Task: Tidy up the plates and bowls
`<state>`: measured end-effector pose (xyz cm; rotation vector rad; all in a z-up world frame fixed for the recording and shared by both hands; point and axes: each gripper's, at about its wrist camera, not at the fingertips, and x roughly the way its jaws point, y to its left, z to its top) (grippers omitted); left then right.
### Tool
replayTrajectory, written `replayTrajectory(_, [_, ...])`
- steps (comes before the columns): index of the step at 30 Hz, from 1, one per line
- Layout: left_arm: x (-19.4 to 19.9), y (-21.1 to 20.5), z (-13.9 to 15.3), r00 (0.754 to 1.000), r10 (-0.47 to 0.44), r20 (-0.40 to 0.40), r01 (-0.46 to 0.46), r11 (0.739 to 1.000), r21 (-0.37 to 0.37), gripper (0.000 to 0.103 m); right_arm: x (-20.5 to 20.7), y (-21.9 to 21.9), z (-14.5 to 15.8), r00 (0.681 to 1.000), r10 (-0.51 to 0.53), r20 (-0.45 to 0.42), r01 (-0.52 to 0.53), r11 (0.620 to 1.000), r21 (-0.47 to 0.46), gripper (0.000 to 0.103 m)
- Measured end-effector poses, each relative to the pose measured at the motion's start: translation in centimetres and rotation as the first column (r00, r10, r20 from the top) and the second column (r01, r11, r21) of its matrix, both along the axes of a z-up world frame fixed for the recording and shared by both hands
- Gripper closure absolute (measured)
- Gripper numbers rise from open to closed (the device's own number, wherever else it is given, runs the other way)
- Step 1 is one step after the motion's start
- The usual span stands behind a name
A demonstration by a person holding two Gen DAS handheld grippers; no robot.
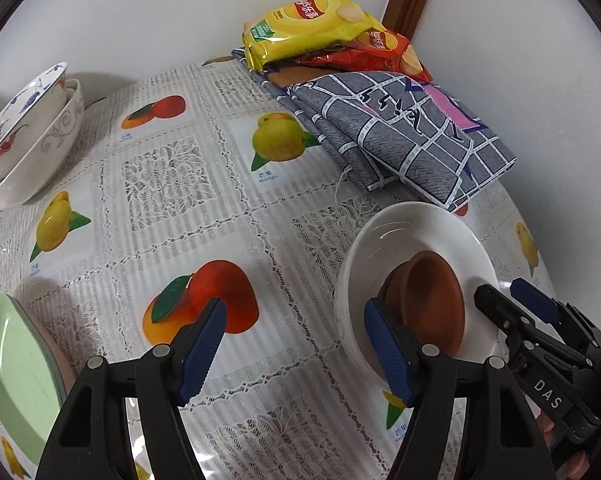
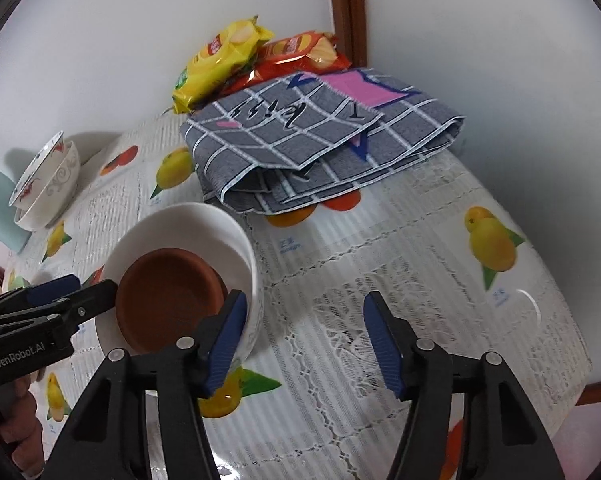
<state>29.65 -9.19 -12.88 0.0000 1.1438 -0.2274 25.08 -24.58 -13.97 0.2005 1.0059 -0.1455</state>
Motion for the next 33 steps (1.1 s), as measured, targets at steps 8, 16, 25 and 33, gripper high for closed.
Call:
replayTrajectory(8, [0.6,-0.5,-1.2,0.999,-0.017,-0.033,0.018,1.0,0.025,0.041,1.4,0.6,-1.6,0.998,0.02,-0.054,-0.02,1.0,-0.006,0.044])
replayTrajectory(16, [1.1,-0.9,-2.4,0.998,-0.02,-0.058,0.021,0.999,0.024,0.041,2.0,0.5,-2.0,0.998,0.024,-0.056,-0.024,1.0,-0.002,0.042])
replayTrajectory(25, [1.0,-0.7,-2.8,0.999,-0.016,-0.047,0.014,0.999,-0.045,0.052,1.7,-0.6,-2.6,1.0,-0.01,-0.021,0.012,0.996,0.093,0.041])
replayTrajectory(33, [0.3,-2.2,-2.3,0.996,-0.091,-0.011,0.09,0.994,-0.058,0.087,1.7,1.1,-2.0,0.998,0.051,0.027,-0.053,0.996,0.068,0.076])
